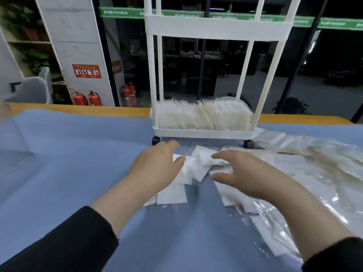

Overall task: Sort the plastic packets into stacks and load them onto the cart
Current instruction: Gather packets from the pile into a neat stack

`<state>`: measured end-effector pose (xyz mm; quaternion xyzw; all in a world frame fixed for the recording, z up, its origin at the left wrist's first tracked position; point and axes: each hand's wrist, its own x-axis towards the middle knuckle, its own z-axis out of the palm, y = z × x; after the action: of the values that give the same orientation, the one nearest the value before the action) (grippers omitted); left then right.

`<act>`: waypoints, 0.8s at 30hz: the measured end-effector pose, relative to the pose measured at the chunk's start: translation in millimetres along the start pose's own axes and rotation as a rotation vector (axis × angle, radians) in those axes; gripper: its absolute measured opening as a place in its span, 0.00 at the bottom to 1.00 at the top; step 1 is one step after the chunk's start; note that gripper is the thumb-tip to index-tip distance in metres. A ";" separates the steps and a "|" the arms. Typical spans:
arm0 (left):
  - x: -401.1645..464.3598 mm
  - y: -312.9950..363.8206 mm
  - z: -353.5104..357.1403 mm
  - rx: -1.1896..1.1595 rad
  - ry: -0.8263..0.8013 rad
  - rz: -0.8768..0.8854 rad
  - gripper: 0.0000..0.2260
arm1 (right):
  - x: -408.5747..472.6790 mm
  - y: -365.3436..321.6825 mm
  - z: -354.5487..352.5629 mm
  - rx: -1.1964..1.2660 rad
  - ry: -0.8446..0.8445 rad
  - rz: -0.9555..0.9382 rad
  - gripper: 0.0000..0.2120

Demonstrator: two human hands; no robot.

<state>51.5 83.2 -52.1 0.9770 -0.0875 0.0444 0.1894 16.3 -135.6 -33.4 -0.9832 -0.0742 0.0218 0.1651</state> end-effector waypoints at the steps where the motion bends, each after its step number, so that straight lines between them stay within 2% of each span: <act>1: -6.8 -8.5 -2.0 0.011 0.000 -0.050 0.19 | -2.3 -5.4 6.8 0.007 -0.022 -0.006 0.30; 5: -21.5 -41.8 -8.9 0.062 -0.065 -0.160 0.21 | -5.6 -26.1 30.9 0.015 -0.046 -0.075 0.36; 7: -19.9 -52.7 -10.0 0.166 -0.159 -0.133 0.17 | -3.4 -30.2 39.6 -0.021 -0.022 -0.118 0.36; 10: -14.6 -58.6 -12.9 0.214 -0.232 -0.081 0.18 | -1.2 -28.7 49.4 -0.036 -0.070 -0.156 0.38; 14: -7.3 -67.3 -12.8 0.230 -0.254 -0.067 0.29 | -0.5 -31.9 59.5 -0.050 -0.097 -0.206 0.38; 18: -1.7 -75.3 -11.0 0.016 -0.218 -0.106 0.18 | 3.8 -33.5 62.5 -0.056 -0.046 -0.216 0.31; 22: 0.5 -74.2 -6.2 -0.007 -0.180 -0.092 0.08 | 4.2 -33.2 65.6 -0.060 -0.033 -0.242 0.26; 24: -0.2 -69.5 -3.5 -0.083 -0.116 -0.088 0.08 | 4.6 -33.5 66.3 -0.054 -0.033 -0.237 0.27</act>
<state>64.2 147.9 -74.1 0.9721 -0.0572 -0.0244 0.2261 11.8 -82.3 -85.1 -0.9712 -0.1933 0.0165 0.1387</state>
